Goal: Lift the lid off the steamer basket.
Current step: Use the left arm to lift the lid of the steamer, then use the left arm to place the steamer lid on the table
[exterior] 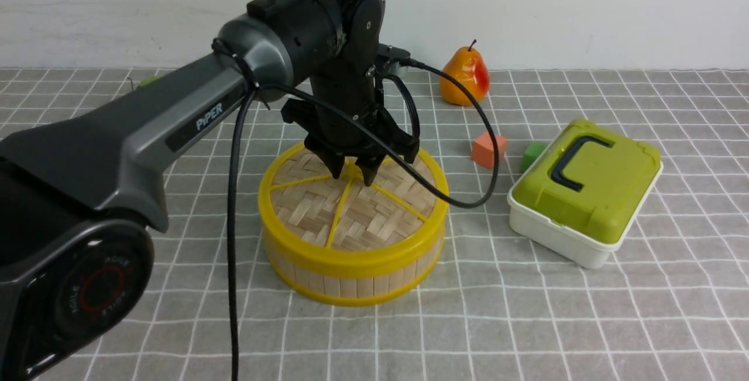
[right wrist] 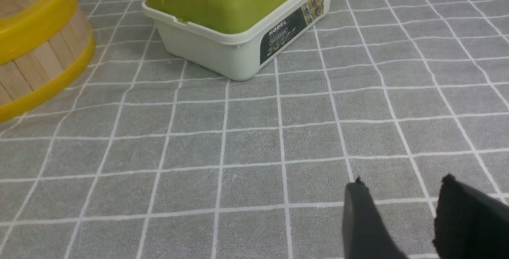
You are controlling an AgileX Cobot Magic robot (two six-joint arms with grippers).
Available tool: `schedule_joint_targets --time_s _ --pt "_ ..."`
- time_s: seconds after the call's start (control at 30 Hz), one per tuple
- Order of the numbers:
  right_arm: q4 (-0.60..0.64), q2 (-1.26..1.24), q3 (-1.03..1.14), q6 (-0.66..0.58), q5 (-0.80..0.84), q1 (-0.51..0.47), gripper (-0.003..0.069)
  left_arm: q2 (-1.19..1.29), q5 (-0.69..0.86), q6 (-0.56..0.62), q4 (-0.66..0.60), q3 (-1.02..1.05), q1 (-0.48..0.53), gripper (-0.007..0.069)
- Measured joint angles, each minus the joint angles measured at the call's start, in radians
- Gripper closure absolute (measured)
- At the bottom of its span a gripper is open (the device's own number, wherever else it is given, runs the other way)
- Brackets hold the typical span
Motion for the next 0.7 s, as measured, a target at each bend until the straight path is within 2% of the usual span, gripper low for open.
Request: schedule_joint_targets --time_s 0.17,0.5,0.7 --pt "0.0 0.0 0.0 0.0 0.0 0.0 0.0418 0.0 -0.003 -0.024 0.009 -0.001 -0.003 0.0519" --pt "0.0 0.0 0.0 0.0 0.0 0.0 0.0418 0.003 0.017 -0.025 0.009 -0.065 -0.003 0.0518" --pt "0.0 0.0 0.0 0.0 0.0 0.0 0.0418 -0.117 0.016 -0.025 0.044 -0.235 0.058 0.0518"
